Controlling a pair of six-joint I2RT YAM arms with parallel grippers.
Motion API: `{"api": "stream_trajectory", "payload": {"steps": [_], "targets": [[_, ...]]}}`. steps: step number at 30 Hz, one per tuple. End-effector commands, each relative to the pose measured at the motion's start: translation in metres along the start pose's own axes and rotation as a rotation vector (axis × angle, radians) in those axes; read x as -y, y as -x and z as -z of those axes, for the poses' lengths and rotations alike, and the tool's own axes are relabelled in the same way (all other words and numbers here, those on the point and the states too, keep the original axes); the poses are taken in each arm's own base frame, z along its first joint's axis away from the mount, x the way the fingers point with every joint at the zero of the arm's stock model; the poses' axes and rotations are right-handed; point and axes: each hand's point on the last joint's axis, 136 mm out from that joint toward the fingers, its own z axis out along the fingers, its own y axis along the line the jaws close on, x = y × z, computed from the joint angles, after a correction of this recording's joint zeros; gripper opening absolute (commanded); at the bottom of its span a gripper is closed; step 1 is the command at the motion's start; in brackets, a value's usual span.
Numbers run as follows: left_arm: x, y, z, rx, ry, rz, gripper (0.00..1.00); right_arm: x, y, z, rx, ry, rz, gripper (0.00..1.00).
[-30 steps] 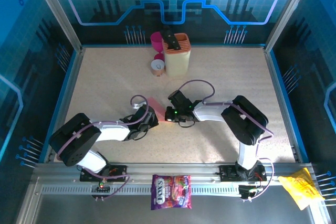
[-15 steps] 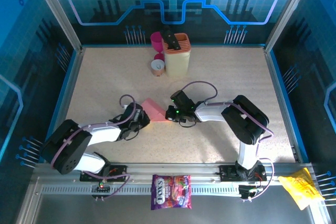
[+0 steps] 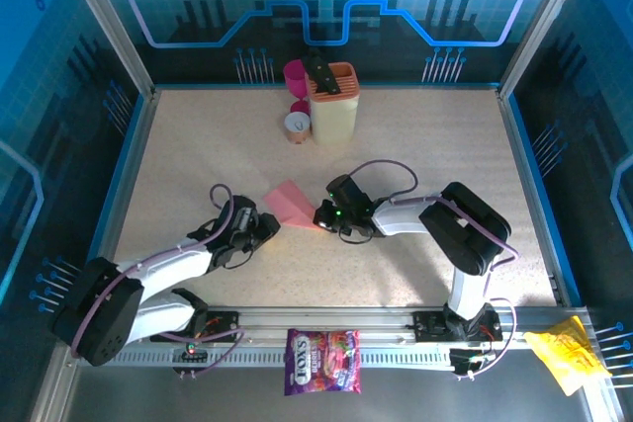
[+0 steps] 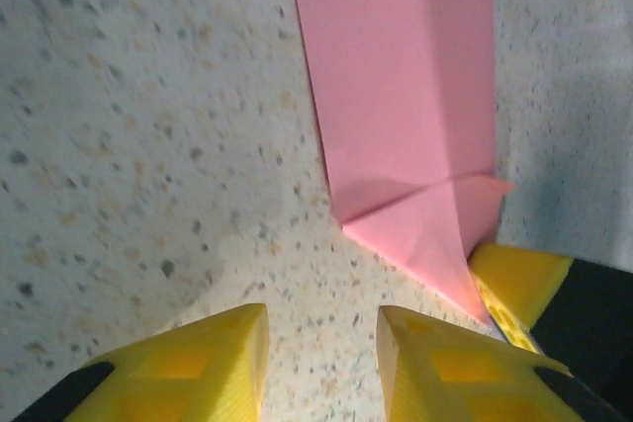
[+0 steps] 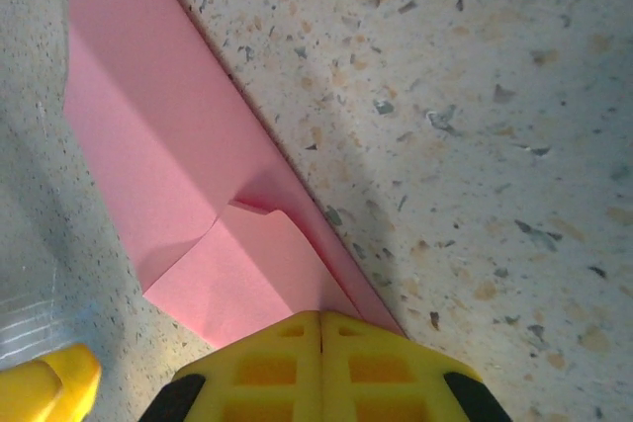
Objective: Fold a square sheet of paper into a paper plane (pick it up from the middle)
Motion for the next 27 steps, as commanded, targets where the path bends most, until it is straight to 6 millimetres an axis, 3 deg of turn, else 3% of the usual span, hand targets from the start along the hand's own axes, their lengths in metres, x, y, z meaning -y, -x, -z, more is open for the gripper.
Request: {"api": "stream_trajectory", "payload": {"steps": [1, 16, 27], "targets": [[-0.005, -0.013, -0.001, -0.048, 0.01, 0.049, 0.38, 0.081, -0.043, -0.004, -0.099, -0.281, -0.074, 0.0], [0.027, 0.001, -0.026, -0.051, -0.025, 0.013, 0.33, 0.093, -0.05, -0.009, -0.122, -0.311, -0.072, 0.0], [0.021, 0.005, -0.033, -0.034, 0.017, 0.019, 0.31, 0.096, -0.051, -0.01, -0.124, -0.316, -0.078, 0.0]]}}
